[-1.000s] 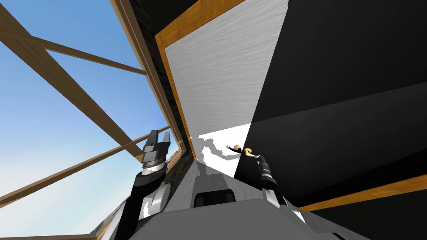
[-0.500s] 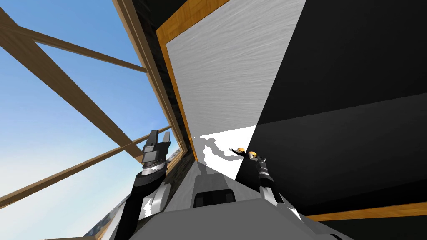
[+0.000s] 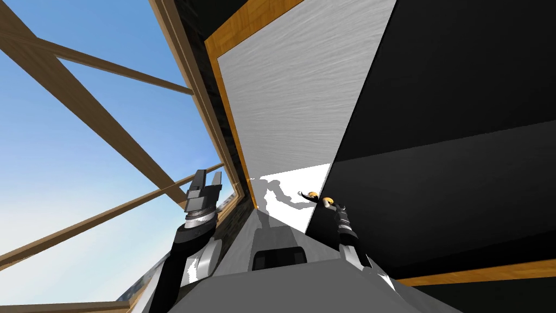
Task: Pull the door open
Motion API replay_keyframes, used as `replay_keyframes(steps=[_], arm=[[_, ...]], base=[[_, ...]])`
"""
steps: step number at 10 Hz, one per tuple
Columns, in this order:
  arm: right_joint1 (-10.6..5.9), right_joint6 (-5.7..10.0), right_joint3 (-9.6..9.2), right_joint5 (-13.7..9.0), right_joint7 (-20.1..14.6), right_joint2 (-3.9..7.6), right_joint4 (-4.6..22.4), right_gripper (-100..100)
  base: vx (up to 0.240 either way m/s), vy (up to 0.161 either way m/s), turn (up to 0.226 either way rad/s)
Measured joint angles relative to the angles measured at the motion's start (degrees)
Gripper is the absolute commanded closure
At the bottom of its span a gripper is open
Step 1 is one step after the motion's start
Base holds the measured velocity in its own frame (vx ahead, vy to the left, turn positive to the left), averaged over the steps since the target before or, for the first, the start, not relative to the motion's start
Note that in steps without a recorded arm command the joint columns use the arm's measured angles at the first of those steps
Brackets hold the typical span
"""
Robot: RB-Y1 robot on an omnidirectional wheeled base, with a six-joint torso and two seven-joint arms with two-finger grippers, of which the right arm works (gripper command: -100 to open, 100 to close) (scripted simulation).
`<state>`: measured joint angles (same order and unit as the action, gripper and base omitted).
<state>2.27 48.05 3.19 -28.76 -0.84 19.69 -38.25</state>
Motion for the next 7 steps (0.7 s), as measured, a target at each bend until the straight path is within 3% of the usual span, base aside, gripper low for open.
replay_keyframes(steps=[1, 3, 4, 5, 7], arm=[[0.41, 0.02, 0.06, -0.03, 0.02, 0.16, 0.02, 100], [-0.62, 0.83, -0.09, 0.05, -0.61, 0.4, 2.63, 100], [0.07, 0.86, 0.08, -0.04, -0.98, 1.11, 2.6, 100], [1.74, -0.13, 0.53, -0.28, -0.51, 1.31, 0.1, 100], [1.67, 0.13, 0.36, -0.17, -0.6, 1.34, 1.38, 100]], base=[[-0.083, 0.008, -0.007], [-0.104, 0.012, -0.051], [-0.176, 0.03, -0.026], [-0.116, 0.035, 0.0], [-0.02, 0.022, -0.012]])
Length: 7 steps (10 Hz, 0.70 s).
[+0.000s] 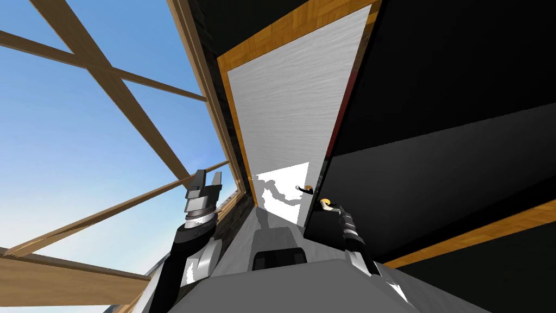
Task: Pull the door open
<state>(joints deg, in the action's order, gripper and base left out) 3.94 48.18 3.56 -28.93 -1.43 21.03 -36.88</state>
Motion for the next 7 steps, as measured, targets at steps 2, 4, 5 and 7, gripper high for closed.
replay_keyframes(steps=[2, 4, 5, 7], arm=[[-1.16, 1.64, -0.5, 0.38, -1.28, 0.73, 3.04, 100], [-0.17, 1.58, -0.9, 0.74, -1.76, 1.38, 1.12, 100], [-0.17, 1.8, -1.72, 1.26, -2.45, 1.74, 1.18, 100], [-1.47, 2.65, -3.27, 2.22, -3.47, 1.34, 2.81, 100]], base=[[-0.151, 0.03, 0.073], [-0.202, 0.002, 0.1], [-0.181, -0.075, 0.111], [-0.074, -0.035, 0.046]])
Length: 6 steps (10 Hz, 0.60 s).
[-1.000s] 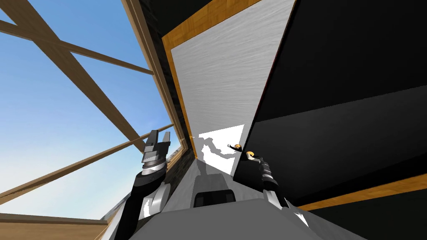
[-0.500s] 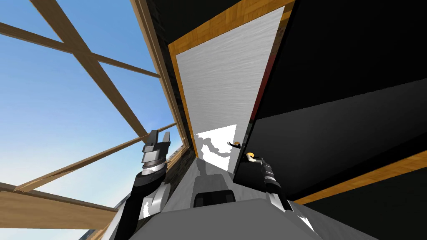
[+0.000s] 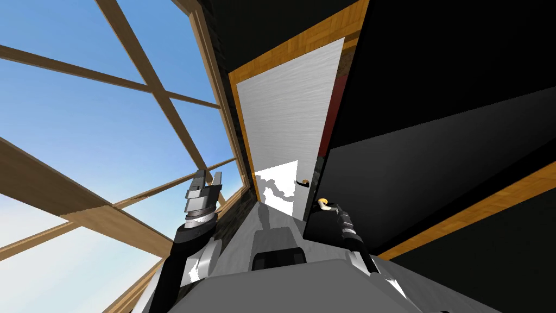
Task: Pull the door open
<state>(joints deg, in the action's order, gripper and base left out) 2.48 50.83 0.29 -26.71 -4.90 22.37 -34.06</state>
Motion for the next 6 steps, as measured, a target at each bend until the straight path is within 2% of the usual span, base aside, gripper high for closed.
replay_keyframes(steps=[2, 3, 4, 5, 6], arm=[[1.44, -1.11, -0.43, 0.26, 0.2, -0.04, -3.18, 100], [0.58, -0.37, -1.14, 0.72, -0.56, 0.17, -2.06, 100], [0.27, 0.06, -1.62, 1.04, -0.88, -0.04, -2.14, 100], [0.48, -0.19, -1.93, 1.21, -1.07, 0.07, -2.94, 100], [-0.25, -0.26, -2.5, 1.57, -1.2, -0.23, -2.81, 100]], base=[[-0.061, -0.038, 0.093], [-0.064, -0.047, 0.1], [-0.04, -0.036, 0.053], [-0.047, -0.028, 0.1], [-0.027, -0.027, 0.007]])
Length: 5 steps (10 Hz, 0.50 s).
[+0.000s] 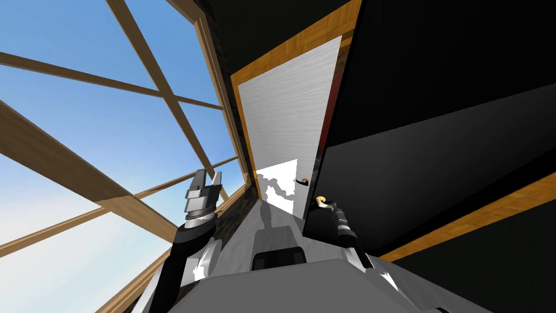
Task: Pull the door open
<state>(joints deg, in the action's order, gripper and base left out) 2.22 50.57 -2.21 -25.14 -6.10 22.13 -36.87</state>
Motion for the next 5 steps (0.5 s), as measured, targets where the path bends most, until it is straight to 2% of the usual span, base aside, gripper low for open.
replay_keyframes(steps=[1, 3, 4, 5], arm=[[-0.06, -0.03, 0.03, -0.01, -0.02, 0.06, 0.1, 100], [0.92, 0.31, -0.49, 0.2, -0.82, 1.18, -1.09, 100], [1.21, 0.6, -0.96, 0.42, -1.18, 1.36, -1.37, 100], [0.3, 1.78, -1.84, 0.85, -2.1, 1.6, 0.84, 100]], base=[[-0.119, -0.005, 0.093], [-0.191, 0.008, 0.084], [-0.196, -0.017, 0.082], [-0.18, -0.023, 0.083]])
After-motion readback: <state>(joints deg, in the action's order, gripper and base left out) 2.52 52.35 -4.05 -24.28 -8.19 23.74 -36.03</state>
